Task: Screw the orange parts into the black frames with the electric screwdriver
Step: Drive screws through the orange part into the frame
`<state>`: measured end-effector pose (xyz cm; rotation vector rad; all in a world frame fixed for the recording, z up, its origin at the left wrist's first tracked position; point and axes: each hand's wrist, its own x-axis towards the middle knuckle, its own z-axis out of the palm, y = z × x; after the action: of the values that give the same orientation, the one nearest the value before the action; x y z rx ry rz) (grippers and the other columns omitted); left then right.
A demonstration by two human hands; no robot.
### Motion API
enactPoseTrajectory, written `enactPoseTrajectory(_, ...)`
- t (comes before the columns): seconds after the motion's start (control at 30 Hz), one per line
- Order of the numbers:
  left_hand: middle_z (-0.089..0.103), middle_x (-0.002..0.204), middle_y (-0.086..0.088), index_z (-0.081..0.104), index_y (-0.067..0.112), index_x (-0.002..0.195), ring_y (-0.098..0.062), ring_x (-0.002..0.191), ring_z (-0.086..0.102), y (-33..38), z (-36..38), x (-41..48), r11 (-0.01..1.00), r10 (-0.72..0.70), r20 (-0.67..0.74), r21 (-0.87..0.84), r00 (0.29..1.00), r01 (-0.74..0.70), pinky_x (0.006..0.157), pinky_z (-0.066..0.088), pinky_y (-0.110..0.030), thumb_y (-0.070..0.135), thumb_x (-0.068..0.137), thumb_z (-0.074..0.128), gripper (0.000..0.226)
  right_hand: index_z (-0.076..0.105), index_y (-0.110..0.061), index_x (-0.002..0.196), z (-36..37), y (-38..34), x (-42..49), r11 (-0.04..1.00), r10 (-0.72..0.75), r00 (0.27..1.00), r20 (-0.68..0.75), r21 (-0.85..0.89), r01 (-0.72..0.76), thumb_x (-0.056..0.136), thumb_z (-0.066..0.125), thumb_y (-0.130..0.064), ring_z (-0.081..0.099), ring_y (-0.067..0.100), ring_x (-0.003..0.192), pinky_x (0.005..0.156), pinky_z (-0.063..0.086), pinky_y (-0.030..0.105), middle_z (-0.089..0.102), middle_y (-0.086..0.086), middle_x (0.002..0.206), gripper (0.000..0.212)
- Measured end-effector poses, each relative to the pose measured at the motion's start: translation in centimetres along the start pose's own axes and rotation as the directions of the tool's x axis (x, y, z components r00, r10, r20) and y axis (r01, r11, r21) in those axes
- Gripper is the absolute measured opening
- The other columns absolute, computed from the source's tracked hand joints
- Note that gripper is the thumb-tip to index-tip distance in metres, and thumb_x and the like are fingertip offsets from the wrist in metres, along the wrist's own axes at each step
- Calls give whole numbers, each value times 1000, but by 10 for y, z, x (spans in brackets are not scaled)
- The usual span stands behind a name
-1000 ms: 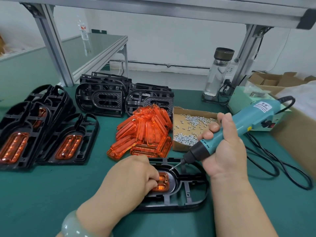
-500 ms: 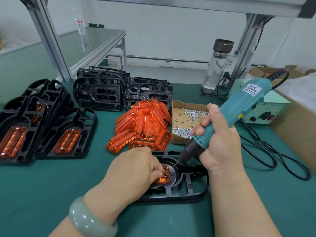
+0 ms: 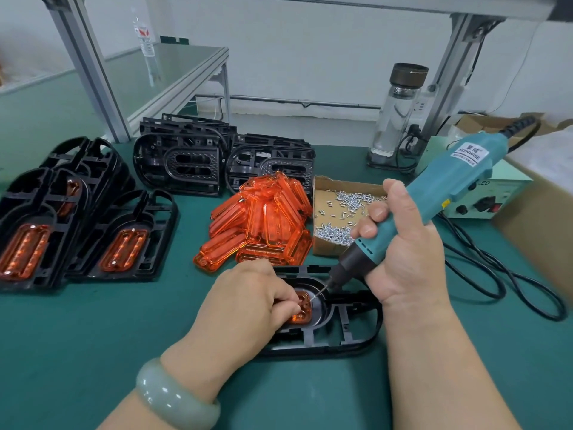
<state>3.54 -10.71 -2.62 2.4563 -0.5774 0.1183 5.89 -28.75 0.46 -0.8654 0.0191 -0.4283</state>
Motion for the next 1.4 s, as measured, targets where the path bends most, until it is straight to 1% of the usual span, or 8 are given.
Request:
enactPoseTrajectory(0.1,56,81,12,75,37,88,-4,88,50,-1,-2,2,1000,-6,32,10,999,6,81,44,-32,36,80,70,9,54,-16,92,0,0,0,1000,0,1000,11,-12,1,94,59,-22,45,10,44,51,44,24,48,-5,59,7)
enactPoseTrajectory(0.2,55,83,13,74,38,90,-2,89,48,-2,-3,2,1000,-10,59,2,998,10,81,44,-29,34,81,69,11,53,-16,94,-1,1,0,1000,1,1000,30,-8,-1,94,59,-22,45,9,45,51,44,24,49,-5,60,8)
enactPoseTrajectory(0.37,51,81,18,73,39,99,-2,90,47,-4,-4,2,999,13,90,48,996,-18,84,42,-25,31,84,67,18,54,-17,92,3,3,-1,1000,5,999,46,-12,-4,85,63,-26,46,10,45,51,44,25,49,-5,59,15)
enactPoseTrajectory(0.5,55,82,14,74,38,95,-4,91,49,-3,-4,3,999,5,68,45,998,-8,82,43,-28,31,82,68,15,55,-17,91,5,4,-3,1000,0,999,54,-21,1,85,63,-26,46,10,44,51,44,23,49,-5,59,13)
enactPoseTrajectory(0.67,54,82,13,74,37,93,-3,89,47,-5,-1,1,1000,4,57,16,998,-4,81,44,-28,30,82,68,14,54,-17,90,5,3,-3,999,-6,998,63,-42,8,83,63,-26,45,10,44,50,43,24,49,-5,59,15)
enactPoseTrajectory(0.93,54,80,13,74,36,93,-6,90,49,-5,1,1,1000,15,29,22,999,-16,81,42,-29,29,81,69,15,55,-17,93,5,3,-3,998,-20,997,68,-64,25,83,62,-26,45,10,44,50,43,23,50,-5,58,15)
enactPoseTrajectory(1.23,53,82,13,74,36,95,-6,91,47,-5,0,1,1000,4,38,23,999,-5,83,41,-30,31,83,68,15,57,-18,93,6,4,-5,994,-25,992,121,-99,37,84,61,-24,47,11,44,49,44,24,50,-5,59,12)
enactPoseTrajectory(1.4,54,83,12,74,36,95,-8,92,49,-4,0,0,1000,-1,44,14,999,0,85,42,-32,30,83,68,15,56,-18,95,9,4,-7,991,-33,986,165,-125,54,85,60,-23,47,11,44,50,44,25,50,-5,59,11)
